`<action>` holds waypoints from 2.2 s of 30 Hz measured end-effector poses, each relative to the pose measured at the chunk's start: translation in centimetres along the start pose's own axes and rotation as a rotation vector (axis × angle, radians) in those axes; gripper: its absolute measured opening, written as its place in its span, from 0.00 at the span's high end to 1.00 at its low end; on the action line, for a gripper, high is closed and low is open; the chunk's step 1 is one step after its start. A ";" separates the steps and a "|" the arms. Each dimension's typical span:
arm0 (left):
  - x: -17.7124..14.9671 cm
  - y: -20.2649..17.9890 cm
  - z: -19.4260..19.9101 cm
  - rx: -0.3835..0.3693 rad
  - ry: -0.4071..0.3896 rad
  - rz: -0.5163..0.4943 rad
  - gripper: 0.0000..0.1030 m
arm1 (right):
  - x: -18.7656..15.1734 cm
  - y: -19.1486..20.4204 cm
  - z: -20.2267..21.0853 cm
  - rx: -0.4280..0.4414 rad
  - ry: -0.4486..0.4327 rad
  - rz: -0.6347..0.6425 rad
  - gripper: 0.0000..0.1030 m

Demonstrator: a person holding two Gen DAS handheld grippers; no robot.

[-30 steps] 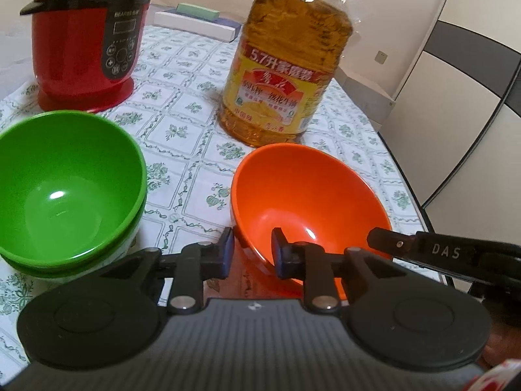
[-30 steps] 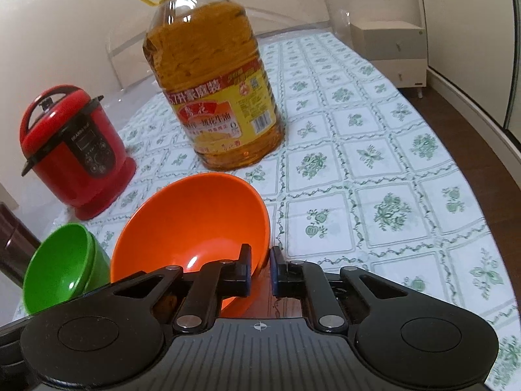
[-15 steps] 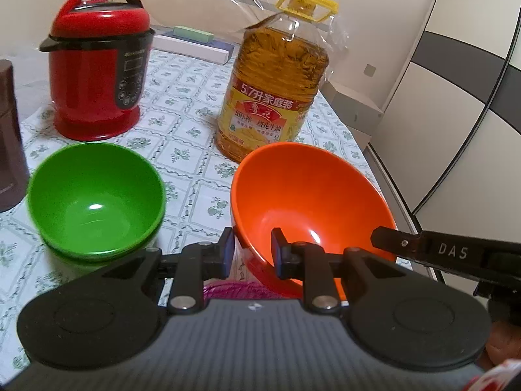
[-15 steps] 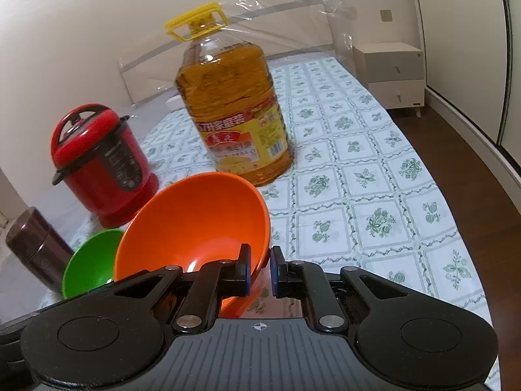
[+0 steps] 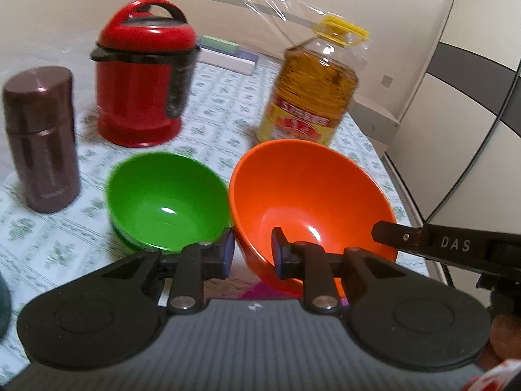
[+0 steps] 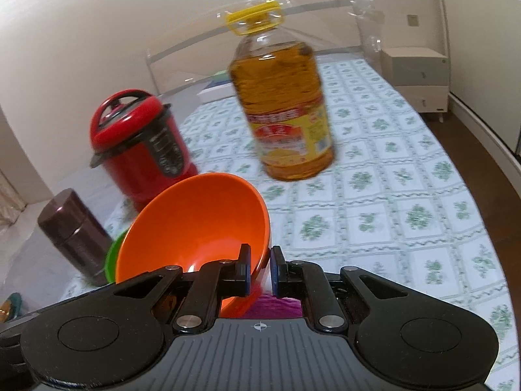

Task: Organize plates and bowls
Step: 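Lift the orange bowl and lower it into the green bowls, then open both grippers and back away from the bowl stack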

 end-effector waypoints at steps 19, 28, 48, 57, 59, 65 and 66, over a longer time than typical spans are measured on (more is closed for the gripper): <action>4.9 8.9 -2.3 0.106 0.027 -0.021 0.80 | 1.5 7.8 -9.5 0.070 0.101 0.034 0.89; 3.6 10.3 -4.2 0.129 0.046 -0.032 0.79 | 0.4 7.8 -12.2 0.055 0.139 0.043 0.89; 3.0 11.1 -4.2 0.123 0.034 -0.016 0.79 | -0.3 8.4 -12.7 0.053 0.137 0.061 0.87; 1.7 10.7 -0.7 0.091 -0.020 0.051 0.64 | -1.2 8.6 -9.1 0.068 0.106 0.029 0.71; 1.1 10.7 0.3 0.081 -0.035 0.065 0.63 | -1.6 8.7 -8.1 0.065 0.099 0.028 0.64; -1.5 10.7 2.7 0.047 -0.044 0.091 0.54 | -3.9 8.4 -4.9 0.063 0.084 0.010 0.60; -2.0 10.8 3.0 0.046 -0.042 0.093 0.54 | -4.3 8.4 -4.5 0.060 0.082 0.011 0.60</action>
Point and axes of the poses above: each gripper's, at about its wrist camera, not at the fingertips, and z roughly against the way its jaws point, y to its left, x to its top, the point moved 7 cm from there along -z, roughly the way its jaws point, and after that the axes turned 7 degrees about y, right-handed, at the moved point
